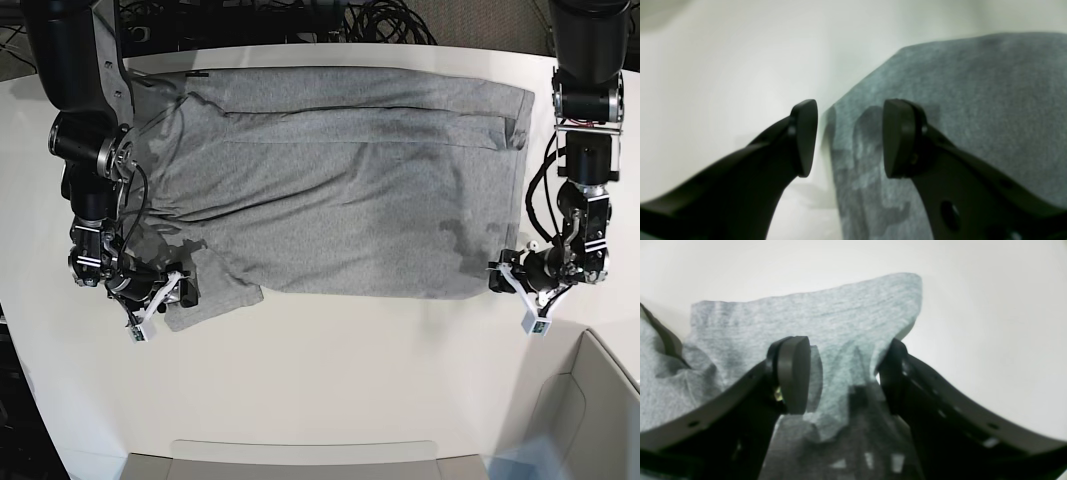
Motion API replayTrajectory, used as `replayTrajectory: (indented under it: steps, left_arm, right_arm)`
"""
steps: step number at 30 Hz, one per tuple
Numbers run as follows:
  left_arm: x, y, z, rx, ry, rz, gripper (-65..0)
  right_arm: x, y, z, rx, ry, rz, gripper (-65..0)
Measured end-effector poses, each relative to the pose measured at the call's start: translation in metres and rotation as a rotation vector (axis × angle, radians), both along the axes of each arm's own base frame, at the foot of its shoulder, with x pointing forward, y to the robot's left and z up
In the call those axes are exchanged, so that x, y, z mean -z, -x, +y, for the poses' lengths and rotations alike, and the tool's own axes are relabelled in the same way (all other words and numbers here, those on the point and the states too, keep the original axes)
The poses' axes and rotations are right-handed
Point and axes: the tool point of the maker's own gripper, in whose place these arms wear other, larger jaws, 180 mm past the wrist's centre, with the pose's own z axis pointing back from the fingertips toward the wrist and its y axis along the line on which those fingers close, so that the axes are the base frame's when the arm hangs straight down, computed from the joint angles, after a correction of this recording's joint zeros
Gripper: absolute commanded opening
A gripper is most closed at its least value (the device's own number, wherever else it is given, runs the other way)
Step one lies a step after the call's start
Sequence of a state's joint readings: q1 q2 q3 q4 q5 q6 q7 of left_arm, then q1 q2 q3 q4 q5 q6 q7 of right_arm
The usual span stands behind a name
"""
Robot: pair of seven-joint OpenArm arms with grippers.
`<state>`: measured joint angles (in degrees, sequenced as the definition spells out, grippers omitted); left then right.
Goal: Fold the T-shirt properly
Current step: 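Reach the left gripper to the shirt's other side and grasp the edge, then fold the grasped edge over toward the folded hem with both grippers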
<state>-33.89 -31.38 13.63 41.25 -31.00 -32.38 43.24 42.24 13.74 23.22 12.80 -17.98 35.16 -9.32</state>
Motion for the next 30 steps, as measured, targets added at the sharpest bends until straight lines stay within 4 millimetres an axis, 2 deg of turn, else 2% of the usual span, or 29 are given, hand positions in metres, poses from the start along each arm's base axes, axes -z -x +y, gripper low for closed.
replayTrajectory:
  steps: [2, 5, 10, 12, 16, 17, 19, 23, 24, 30]
  left_arm:
    - [0.006, -0.003, 0.009, -0.044, 0.019, -0.009, -33.3]
    - [0.018, 0.005, 0.024, -0.088, 0.016, 0.017, -33.3]
    - [0.025, 0.009, 0.009, 0.029, -0.017, 0.039, -33.3]
    - [0.026, 0.008, 0.0, 0.039, 0.005, 0.032, -33.5]
    - [0.028, 0.01, -0.004, 0.045, 0.031, 0.015, -33.8]
    - [0.028, 0.012, -0.005, 0.058, 0.034, 0.017, -34.9]
    - [0.029, 0.014, -0.006, 0.071, 0.039, 0.02, -42.1]
    - [0.03, 0.015, -0.008, 0.074, 0.044, 0.021, -63.6]
    - [0.03, 0.015, -0.009, 0.075, 0.046, 0.021, -65.0]
    - [0.027, 0.013, -0.007, 0.059, 0.058, 0.015, -65.0]
  right_arm:
    - [0.0, 0.0, 0.0, 0.0, 0.0, 0.001, -32.3]
    - [0.0, 0.0, -0.001, 0.0, 0.001, 0.002, -32.3]
    - [0.0, 0.0, 0.0, 0.0, 0.001, 0.001, -32.3]
    - [-0.001, 0.0, 0.0, -0.001, 0.001, 0.001, -32.4]
    - [0.0, 0.0, 0.001, -0.003, 0.002, 0.004, -33.5]
    - [0.0, 0.0, 0.001, -0.004, 0.002, 0.005, -35.2]
    - [0.0, 0.0, 0.001, -0.005, 0.005, 0.006, -42.5]
    - [0.001, 0.0, 0.001, -0.008, 0.01, 0.013, -61.1]
    - [0.0, 0.0, 0.001, -0.009, 0.011, 0.015, -65.0]
    - [-0.003, -0.003, 0.003, -0.027, 0.034, 0.037, -65.0]
